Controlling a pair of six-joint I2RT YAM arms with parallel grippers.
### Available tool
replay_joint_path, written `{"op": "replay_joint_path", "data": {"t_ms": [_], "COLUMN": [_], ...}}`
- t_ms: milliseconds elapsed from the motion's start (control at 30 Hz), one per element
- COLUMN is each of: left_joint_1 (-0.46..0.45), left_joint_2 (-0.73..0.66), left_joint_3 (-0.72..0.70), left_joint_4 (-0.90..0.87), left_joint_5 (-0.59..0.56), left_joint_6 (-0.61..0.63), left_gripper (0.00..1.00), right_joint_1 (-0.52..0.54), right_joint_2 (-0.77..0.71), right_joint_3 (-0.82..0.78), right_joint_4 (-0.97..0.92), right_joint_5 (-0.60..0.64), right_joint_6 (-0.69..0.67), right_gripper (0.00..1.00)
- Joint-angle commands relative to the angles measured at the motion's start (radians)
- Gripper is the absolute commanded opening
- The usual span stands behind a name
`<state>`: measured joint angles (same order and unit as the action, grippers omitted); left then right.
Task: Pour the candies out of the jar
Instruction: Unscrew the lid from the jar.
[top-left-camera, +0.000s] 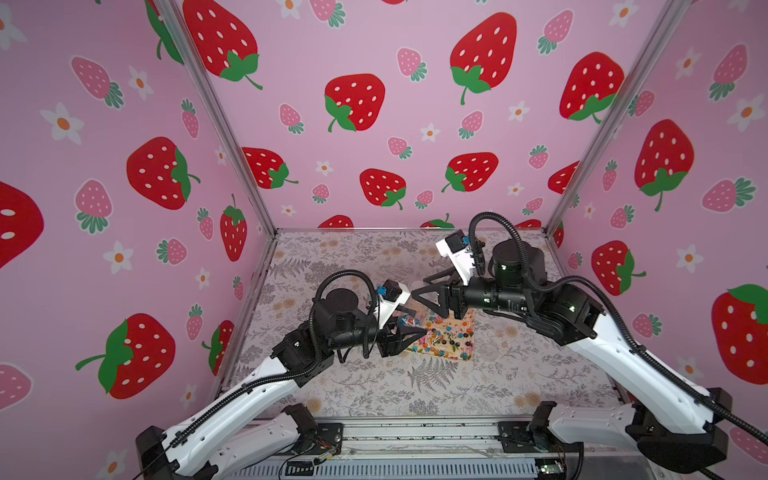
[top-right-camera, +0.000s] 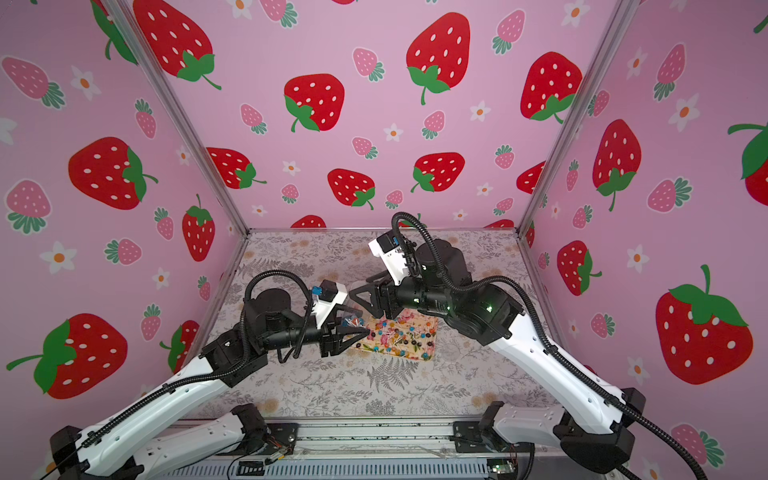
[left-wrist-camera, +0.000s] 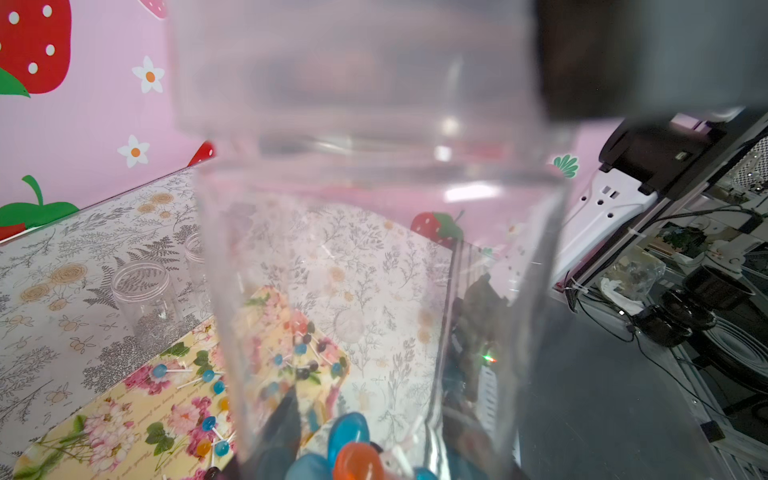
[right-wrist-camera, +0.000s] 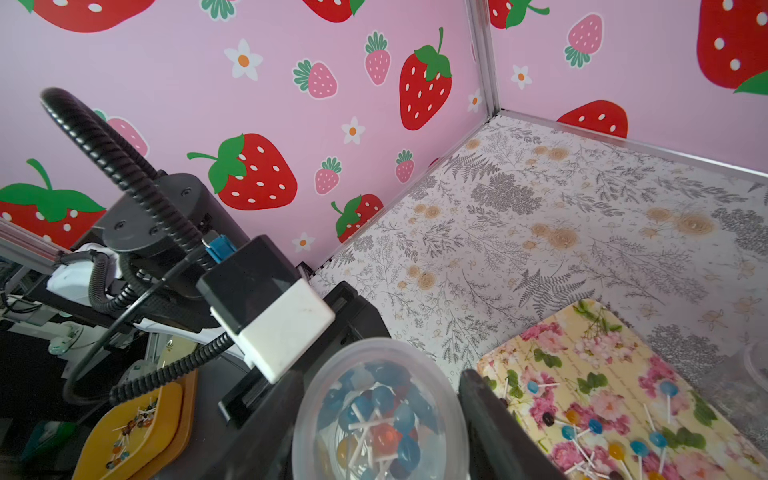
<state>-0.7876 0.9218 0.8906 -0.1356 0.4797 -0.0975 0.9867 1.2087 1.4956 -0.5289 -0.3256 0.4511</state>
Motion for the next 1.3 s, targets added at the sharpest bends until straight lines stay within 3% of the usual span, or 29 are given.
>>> {"op": "replay_joint_path", "data": {"t_ms": [0, 200, 467, 667, 1033, 1100, 1267], "left_joint_1": [-0.005, -0.005, -0.004, -0.006, -0.006, -0.007, -0.006], "left_joint_2": [-0.009, -0.013, -0.022, -0.014, -0.009, -0.009, -0.008], "left_joint_3": [0.035, 0.051, 0.05, 0.061, 0.062, 0.062, 0.056], "left_joint_4": [0.012, 0.006, 0.017, 0.005, 0.007, 0.007, 0.015], "left_joint_5": [0.022, 0.075, 0.131, 0.17, 0.16, 0.15, 0.127], "left_joint_6": [0.016, 0.0, -0.033, -0.04, -0.031, -0.028, -0.027], "left_gripper": [0.51, 0.51, 0.51, 0.51, 0.51, 0.51, 0.51], "right_joint_1": [0.002, -0.061, -0.12, -0.144, -0.145, -0.146, -0.146], "right_joint_2": [-0.005, 0.002, -0.005, 0.028, 0.045, 0.038, -0.016], "right_joint_3": [-0.002, 0.026, 0.052, 0.111, 0.117, 0.109, 0.072], "right_joint_4": [0.036, 0.055, 0.088, 0.054, 0.032, 0.031, 0.033], "right_joint_5": [-0.049, -0.208, -0.514, -0.64, -0.646, -0.636, -0.56], "right_joint_6": [-0.048, -0.177, -0.457, -0.534, -0.54, -0.534, -0.519], "right_gripper": [0.55, 0.52, 0.56, 0.55, 0.58, 0.63, 0.87]}}
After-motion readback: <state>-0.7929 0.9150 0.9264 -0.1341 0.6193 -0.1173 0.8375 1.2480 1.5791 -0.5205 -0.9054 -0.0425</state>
